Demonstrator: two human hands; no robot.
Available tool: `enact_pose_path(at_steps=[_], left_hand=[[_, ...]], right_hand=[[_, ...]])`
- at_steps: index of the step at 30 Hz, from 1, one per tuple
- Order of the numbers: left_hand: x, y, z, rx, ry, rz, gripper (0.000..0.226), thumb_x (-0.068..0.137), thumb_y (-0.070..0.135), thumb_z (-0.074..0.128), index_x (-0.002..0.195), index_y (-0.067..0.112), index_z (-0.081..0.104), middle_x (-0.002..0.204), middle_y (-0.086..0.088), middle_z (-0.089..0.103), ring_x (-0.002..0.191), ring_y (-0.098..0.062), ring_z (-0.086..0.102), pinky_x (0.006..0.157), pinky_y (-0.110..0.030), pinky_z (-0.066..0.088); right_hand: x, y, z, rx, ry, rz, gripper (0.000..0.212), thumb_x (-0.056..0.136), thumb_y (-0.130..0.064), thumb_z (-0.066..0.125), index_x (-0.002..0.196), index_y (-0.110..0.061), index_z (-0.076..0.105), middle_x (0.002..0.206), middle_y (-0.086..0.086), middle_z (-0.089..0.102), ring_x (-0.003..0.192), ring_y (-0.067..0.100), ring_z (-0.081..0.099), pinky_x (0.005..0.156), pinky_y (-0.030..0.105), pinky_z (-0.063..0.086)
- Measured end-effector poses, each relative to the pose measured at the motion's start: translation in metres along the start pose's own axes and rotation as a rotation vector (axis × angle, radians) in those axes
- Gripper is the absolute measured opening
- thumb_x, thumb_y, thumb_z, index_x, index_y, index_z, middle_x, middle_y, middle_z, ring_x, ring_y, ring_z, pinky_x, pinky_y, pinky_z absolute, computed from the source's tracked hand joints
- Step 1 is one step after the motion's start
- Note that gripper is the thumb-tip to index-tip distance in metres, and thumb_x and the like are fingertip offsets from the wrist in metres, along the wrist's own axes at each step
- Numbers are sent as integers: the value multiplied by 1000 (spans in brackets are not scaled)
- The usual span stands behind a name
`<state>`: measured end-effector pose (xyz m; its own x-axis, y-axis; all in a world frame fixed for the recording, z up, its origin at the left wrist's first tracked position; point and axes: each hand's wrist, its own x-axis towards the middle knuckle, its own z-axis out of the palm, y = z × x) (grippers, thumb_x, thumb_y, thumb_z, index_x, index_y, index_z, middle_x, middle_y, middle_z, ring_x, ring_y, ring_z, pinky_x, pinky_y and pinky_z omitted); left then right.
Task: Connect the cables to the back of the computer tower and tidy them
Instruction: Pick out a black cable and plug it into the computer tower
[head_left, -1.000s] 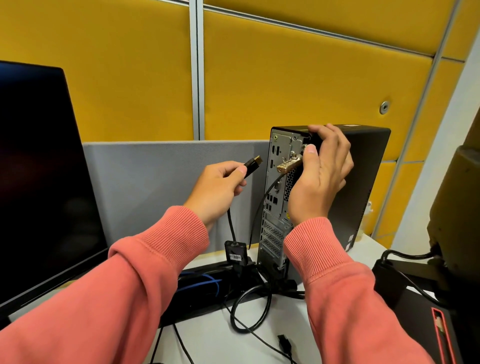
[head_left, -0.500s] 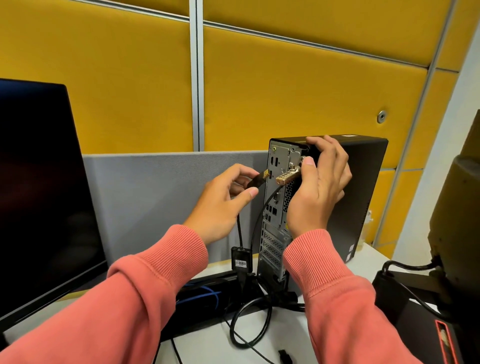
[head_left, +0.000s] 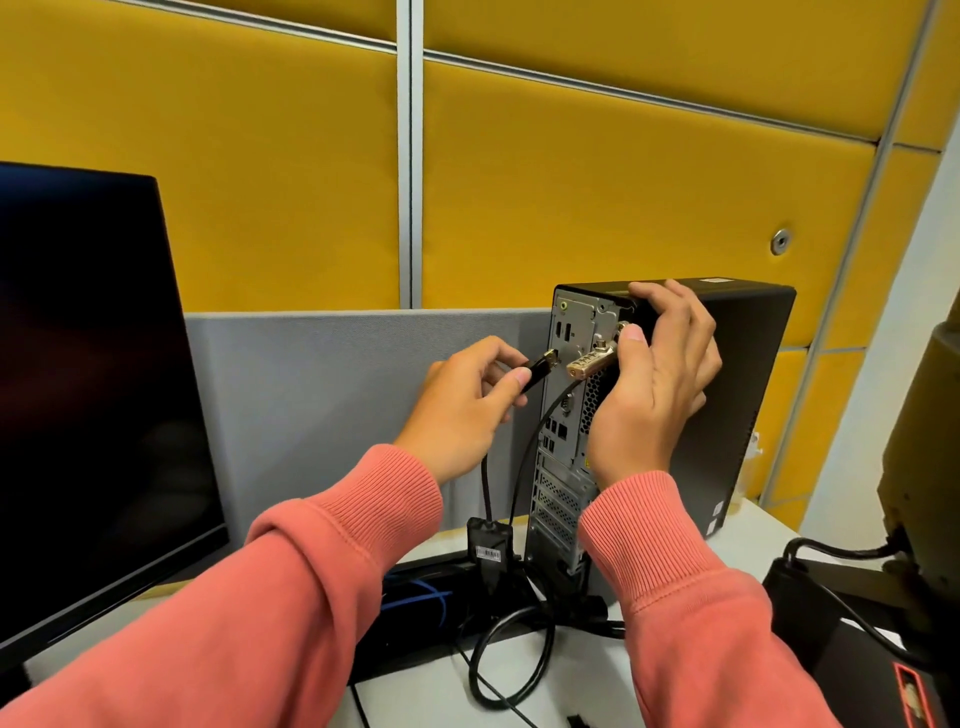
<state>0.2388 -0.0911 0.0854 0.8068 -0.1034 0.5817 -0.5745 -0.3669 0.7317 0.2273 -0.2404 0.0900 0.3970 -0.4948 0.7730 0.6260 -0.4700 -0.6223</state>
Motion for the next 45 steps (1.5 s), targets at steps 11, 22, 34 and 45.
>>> enact_pose_path(at_steps=[11, 22, 34, 45], left_hand=[[11, 4, -4, 270, -15, 115, 11, 103, 25, 60, 102, 23, 70, 77, 6, 72, 69, -9, 61, 64, -25, 44], [18, 8, -7, 612, -13, 403, 23, 104, 29, 54, 110, 15, 72, 86, -3, 69, 81, -23, 64, 72, -41, 51], [-4, -2, 2, 273, 109, 275, 19, 91, 26, 77, 87, 18, 61, 73, 5, 66, 70, -13, 67, 67, -30, 55], [-16, -11, -1, 222, 231, 272, 8, 92, 13, 75, 98, 18, 74, 87, 15, 73, 84, -2, 69, 79, -18, 56]], right_hand=[[0, 0, 0, -9, -6, -6, 36, 93, -26, 43, 125, -36, 55, 146, -19, 39, 139, 11, 28, 107, 50, 29], [0, 0, 1, -16, 5, -7, 37, 92, -25, 44, 125, -35, 55, 146, -18, 40, 139, 11, 29, 107, 55, 30], [-1, 0, 2, -6, 10, -8, 36, 92, -24, 45, 125, -35, 55, 145, -18, 40, 139, 12, 29, 107, 55, 30], [-1, 0, 2, 0, 15, -6, 37, 91, -24, 46, 125, -34, 56, 145, -17, 41, 140, 13, 29, 107, 56, 30]])
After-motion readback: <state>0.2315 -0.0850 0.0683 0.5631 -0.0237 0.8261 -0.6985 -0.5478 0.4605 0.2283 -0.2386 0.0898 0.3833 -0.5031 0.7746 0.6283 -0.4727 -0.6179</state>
